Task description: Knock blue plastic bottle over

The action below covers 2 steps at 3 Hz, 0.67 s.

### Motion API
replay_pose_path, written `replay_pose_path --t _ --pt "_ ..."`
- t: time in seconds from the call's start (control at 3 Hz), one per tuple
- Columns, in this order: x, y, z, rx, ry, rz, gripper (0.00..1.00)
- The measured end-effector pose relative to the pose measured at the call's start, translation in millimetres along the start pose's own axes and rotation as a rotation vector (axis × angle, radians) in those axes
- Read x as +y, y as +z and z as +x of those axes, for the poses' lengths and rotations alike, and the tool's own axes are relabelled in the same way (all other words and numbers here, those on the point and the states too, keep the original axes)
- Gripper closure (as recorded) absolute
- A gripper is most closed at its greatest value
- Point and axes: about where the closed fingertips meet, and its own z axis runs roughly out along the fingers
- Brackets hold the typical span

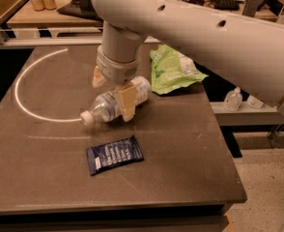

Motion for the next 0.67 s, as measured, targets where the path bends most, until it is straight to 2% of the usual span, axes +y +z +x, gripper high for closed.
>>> replay_pose_path --t 0.33,0.67 --pt "-13.6 -19.7 2.2 -0.033 0.08 0.075 0.0" --pt "-10.7 -49.5 0.9 -0.112 0.225 0.218 0.0"
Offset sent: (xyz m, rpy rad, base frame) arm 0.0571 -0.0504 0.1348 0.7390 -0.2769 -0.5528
